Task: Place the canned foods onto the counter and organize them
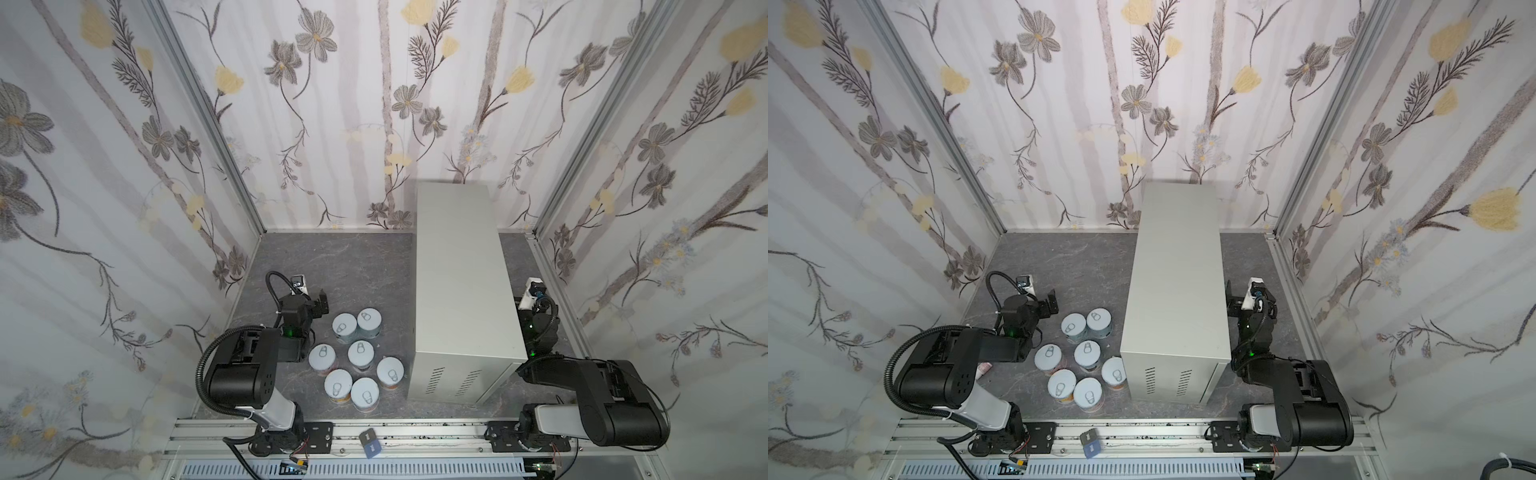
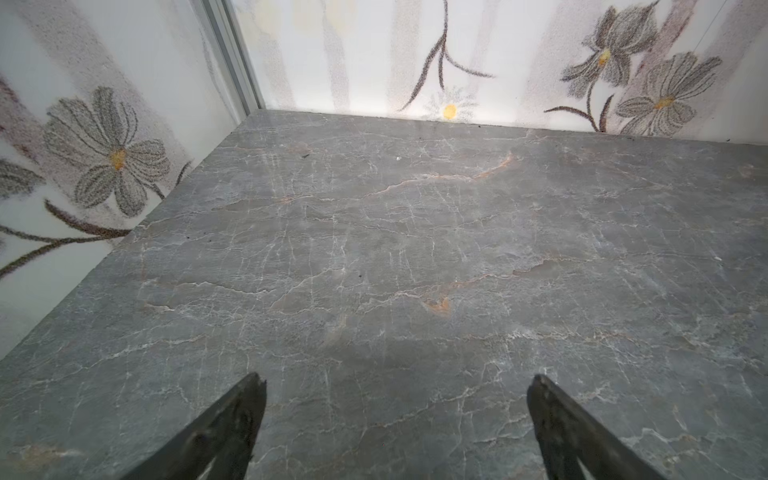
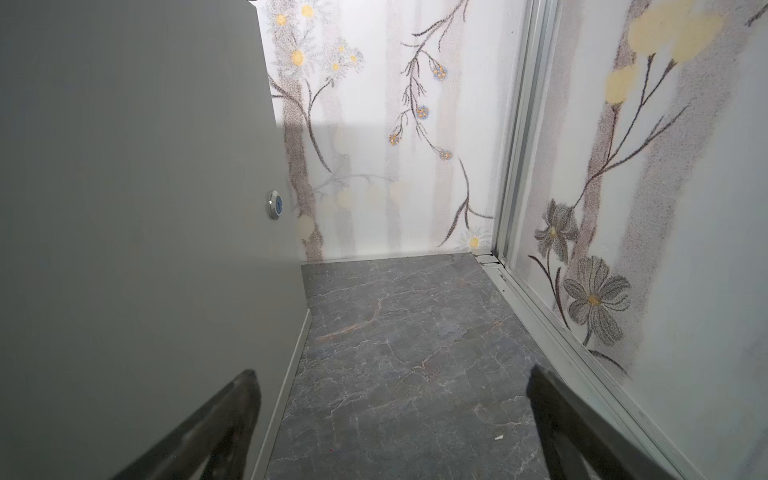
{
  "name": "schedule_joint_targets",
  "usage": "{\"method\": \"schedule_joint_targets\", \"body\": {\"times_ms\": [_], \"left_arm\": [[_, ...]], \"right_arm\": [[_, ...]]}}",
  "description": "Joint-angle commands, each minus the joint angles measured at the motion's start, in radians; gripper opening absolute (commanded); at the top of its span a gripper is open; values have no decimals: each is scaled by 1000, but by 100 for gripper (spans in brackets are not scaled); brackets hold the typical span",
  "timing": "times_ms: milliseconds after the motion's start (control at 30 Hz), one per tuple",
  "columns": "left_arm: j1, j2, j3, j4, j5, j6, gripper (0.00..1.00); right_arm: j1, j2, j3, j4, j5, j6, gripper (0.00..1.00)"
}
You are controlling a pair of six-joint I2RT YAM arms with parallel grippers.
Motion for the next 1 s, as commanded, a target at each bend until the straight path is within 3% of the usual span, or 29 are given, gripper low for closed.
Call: {"method": "schedule_joint_targets", "body": {"times_ms": [0, 700, 800, 967], "left_arm": [[1, -4, 6, 2, 15, -13, 100], [35, -7, 17, -20, 91, -28, 100], [33, -57, 39, -106, 85, -29, 100], [33, -143, 186, -473, -19, -105, 100]], "right_arm": [[-1, 5, 8, 19, -7, -8, 100], [1, 4, 8, 20, -10, -13, 100], [1, 4, 8, 20, -10, -14, 100], [2, 4, 8, 20, -10, -14, 100]]}}
